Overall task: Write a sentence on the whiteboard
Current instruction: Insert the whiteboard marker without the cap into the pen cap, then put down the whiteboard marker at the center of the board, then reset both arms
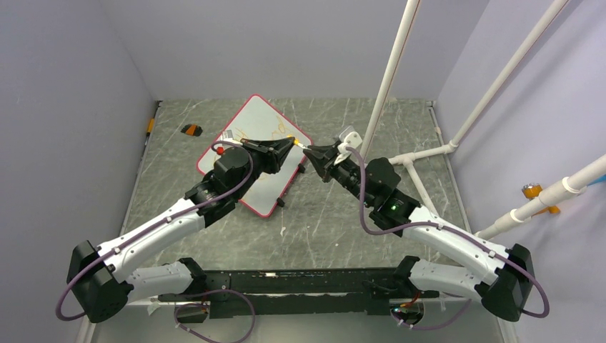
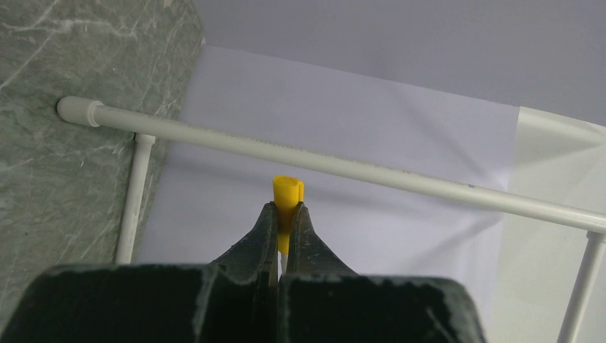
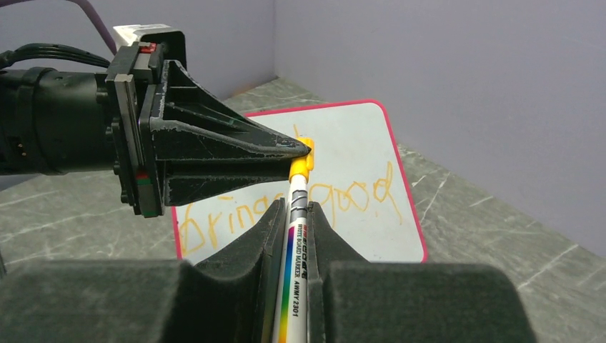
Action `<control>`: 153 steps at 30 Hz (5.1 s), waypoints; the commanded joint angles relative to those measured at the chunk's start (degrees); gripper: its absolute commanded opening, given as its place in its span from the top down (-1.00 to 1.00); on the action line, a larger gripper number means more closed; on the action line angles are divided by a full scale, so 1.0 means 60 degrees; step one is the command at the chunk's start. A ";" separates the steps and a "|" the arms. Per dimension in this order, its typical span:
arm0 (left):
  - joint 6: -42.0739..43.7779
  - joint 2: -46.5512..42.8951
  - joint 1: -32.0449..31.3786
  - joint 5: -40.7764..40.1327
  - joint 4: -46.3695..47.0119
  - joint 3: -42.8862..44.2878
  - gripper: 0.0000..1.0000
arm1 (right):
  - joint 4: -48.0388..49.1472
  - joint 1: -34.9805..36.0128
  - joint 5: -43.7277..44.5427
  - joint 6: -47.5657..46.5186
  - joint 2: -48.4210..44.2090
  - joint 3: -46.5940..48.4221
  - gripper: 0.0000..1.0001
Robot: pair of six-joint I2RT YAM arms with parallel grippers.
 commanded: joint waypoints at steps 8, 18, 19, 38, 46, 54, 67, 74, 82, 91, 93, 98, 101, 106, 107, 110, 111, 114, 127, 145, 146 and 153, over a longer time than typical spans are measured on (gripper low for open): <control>-0.0334 -0.0179 -0.0326 0.0508 0.0559 0.0379 1.00 | 0.1030 0.0467 0.0375 -0.0340 0.0691 0.0029 1.00; 0.0007 -0.0239 -0.0518 0.0706 0.1601 0.0073 1.00 | 0.1779 0.0460 0.0355 0.0321 0.1363 0.0384 1.00; 0.0085 -0.0250 -0.0559 0.0735 0.1647 0.0071 1.00 | 0.1831 0.0467 0.0355 0.0376 0.1407 0.0424 1.00; 0.1346 0.0220 -0.1608 0.0583 0.4265 -0.0178 1.00 | 0.2184 0.0063 -0.0211 0.2460 0.2372 0.1517 1.00; 0.1864 0.0597 -0.1964 0.0649 0.4962 0.0041 1.00 | 0.2425 -0.0468 -0.1441 0.3344 0.2444 0.1586 1.00; 0.2671 0.0344 -0.2052 0.0304 0.4701 0.0007 1.00 | 0.2202 -0.0566 -0.1617 0.2970 0.2127 0.1440 1.00; 0.2985 -0.0343 -0.2049 -0.0238 0.4019 -0.0377 0.20 | 0.1948 -0.0566 -0.0993 0.2536 0.1597 0.1130 1.00; 0.3132 -0.0809 -0.2054 -0.0297 0.3520 -0.0641 -0.22 | 0.1672 -0.0566 -0.0436 0.2440 0.1436 0.1057 1.00; 0.3975 -0.2366 -0.2030 -0.1251 0.0596 -0.0952 -0.72 | 0.0705 -0.0555 0.0299 0.2407 0.1036 0.0919 1.00; 0.6245 -0.4103 -0.2018 -0.3730 -0.4326 -0.0040 -0.87 | -0.0876 -0.0563 0.0962 0.2957 0.0127 -0.0240 1.00; 0.6981 -0.4194 -0.2003 -0.4248 -0.5128 0.0324 -0.88 | -0.1158 -0.0552 0.0920 0.3196 -0.0077 -0.0639 1.00; 0.8539 -0.4207 -0.1912 -0.5325 -0.6380 0.0827 -0.99 | -0.1469 -0.0562 0.0641 0.3761 -0.0349 -0.1604 1.00; 0.9267 -0.4082 -0.1725 -0.5705 -0.7010 0.1068 -0.99 | -0.1376 -0.0575 0.0475 0.3966 -0.0317 -0.2159 1.00; 1.0692 -0.3804 -0.1213 -0.5629 -0.7507 0.1371 -0.99 | -0.0755 -0.0583 -0.0131 0.4223 0.0312 -0.2756 1.00; 1.0977 -0.3766 -0.1117 -0.5649 -0.7587 0.1417 -0.99 | -0.0672 -0.0590 -0.0176 0.4249 0.0494 -0.2819 1.00; 1.1618 -0.3737 -0.0879 -0.5849 -0.7624 0.1303 -0.99 | -0.0363 -0.0592 -0.0254 0.4294 0.1040 -0.2947 1.00; 1.1859 -0.3755 -0.0802 -0.5948 -0.7541 0.1195 -0.99 | -0.0244 -0.0609 -0.0268 0.4314 0.1205 -0.2993 1.00; 1.2420 -0.3775 -0.0626 -0.6216 -0.7274 0.0799 -0.99 | 0.0161 -0.0640 -0.0325 0.4389 0.1808 -0.3108 1.00; 1.3542 -0.3876 -0.0250 -0.6302 -0.6088 -0.0276 -0.99 | 0.0473 -0.0806 -0.0760 0.4329 0.2790 -0.3166 0.87; 1.3861 -0.3907 -0.0241 -0.6274 -0.6054 -0.0397 -0.99 | -0.1923 -0.0914 0.0657 0.3970 0.1132 -0.2686 -0.42; 1.3888 -0.3905 -0.0241 -0.6290 -0.6067 -0.0404 -0.99 | -0.2158 -0.0923 0.0745 0.3905 0.0931 -0.2549 -0.53; 1.4290 -0.3963 -0.0232 -0.6226 -0.6070 -0.0221 -0.99 | -0.4000 -0.0914 0.0605 0.3475 -0.0302 -0.1332 -0.63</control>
